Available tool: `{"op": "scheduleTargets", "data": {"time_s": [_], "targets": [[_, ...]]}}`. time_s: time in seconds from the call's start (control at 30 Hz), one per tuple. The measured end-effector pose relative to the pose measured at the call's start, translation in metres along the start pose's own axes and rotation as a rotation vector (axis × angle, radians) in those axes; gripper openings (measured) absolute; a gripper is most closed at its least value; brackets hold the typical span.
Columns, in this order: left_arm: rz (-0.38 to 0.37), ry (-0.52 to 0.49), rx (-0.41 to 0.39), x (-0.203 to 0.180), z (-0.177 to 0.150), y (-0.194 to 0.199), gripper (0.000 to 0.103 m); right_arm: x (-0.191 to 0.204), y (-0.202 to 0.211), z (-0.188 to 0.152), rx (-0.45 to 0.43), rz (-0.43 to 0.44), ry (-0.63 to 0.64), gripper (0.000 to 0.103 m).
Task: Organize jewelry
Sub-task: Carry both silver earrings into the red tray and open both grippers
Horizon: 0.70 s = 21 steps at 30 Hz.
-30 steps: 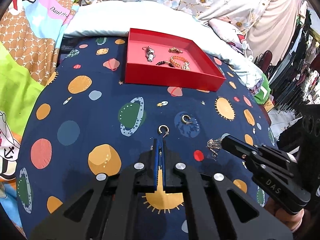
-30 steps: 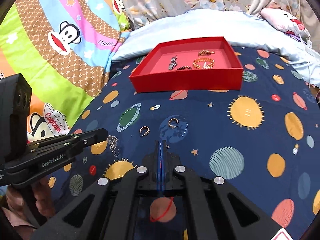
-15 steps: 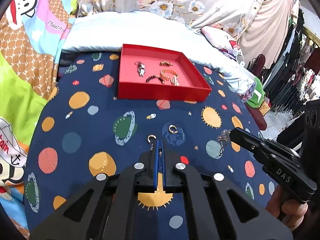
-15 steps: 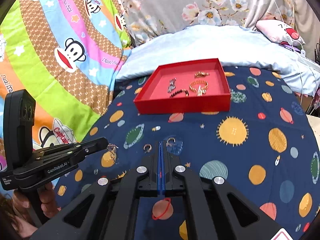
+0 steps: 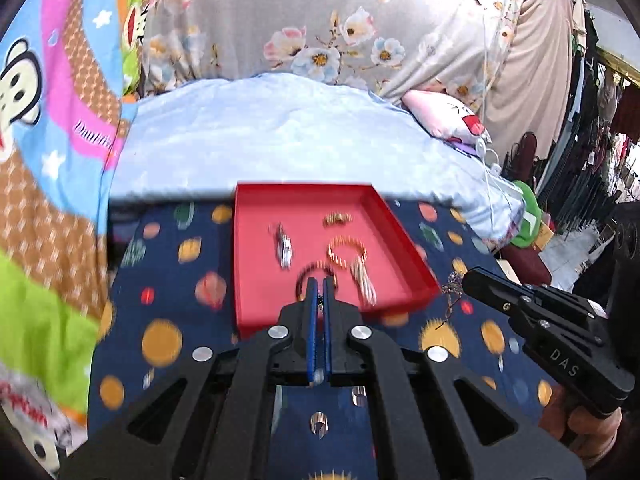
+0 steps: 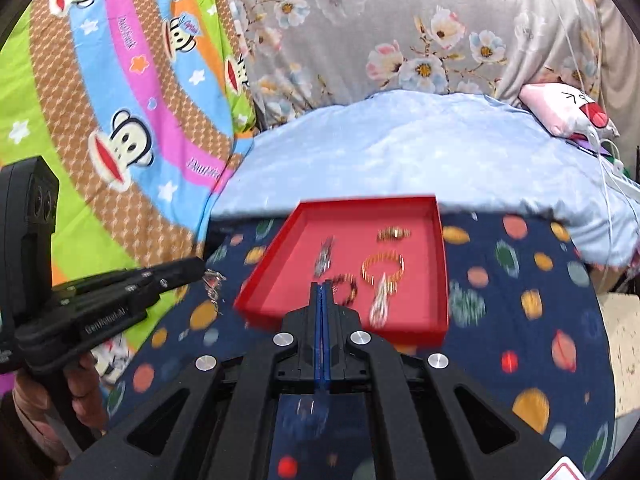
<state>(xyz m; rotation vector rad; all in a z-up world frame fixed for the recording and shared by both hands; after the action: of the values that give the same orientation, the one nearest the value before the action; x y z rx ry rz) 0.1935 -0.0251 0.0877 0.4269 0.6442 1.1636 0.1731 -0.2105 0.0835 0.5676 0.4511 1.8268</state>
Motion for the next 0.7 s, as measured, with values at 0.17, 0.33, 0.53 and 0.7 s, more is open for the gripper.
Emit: {"op": "scheduleTargets", "data": {"time_s": [0.17, 0.33, 0.53, 0.7], "targets": [[0.02, -0.036, -0.016, -0.006, 0.042, -0.037, 0.001, -0.011, -0.041, 0.042, 0.001, 0.002, 0.013, 0.0], [0.018, -0.043, -0.021, -0.003, 0.072, -0.074, 0.001, -0.02, -0.084, 0.071, 0.007, -0.005, 0.022, 0.0], [0.032, -0.033, 0.013, 0.006, 0.088, -0.121, 0.001, -0.033, -0.133, 0.082, 0.054, -0.003, 0.004, 0.0], [0.05, -0.014, 0.054, 0.015, 0.09, -0.154, 0.002, -0.036, -0.168, 0.077, 0.103, -0.007, 0.01, 0.0]]}}
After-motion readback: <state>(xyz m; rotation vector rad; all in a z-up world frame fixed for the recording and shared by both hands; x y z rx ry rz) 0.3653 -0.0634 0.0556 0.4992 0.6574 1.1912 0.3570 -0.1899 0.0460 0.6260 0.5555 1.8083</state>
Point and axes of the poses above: each gripper's, at about its wrist camera, not at the fingertips, and y roughly against the way its jaws point, x to its left, z to its top, the point moved 1 cm from there along -y, roughly the way its jaws point, and after that the axes turned 4 degrees about y, right-handed, at the moved point
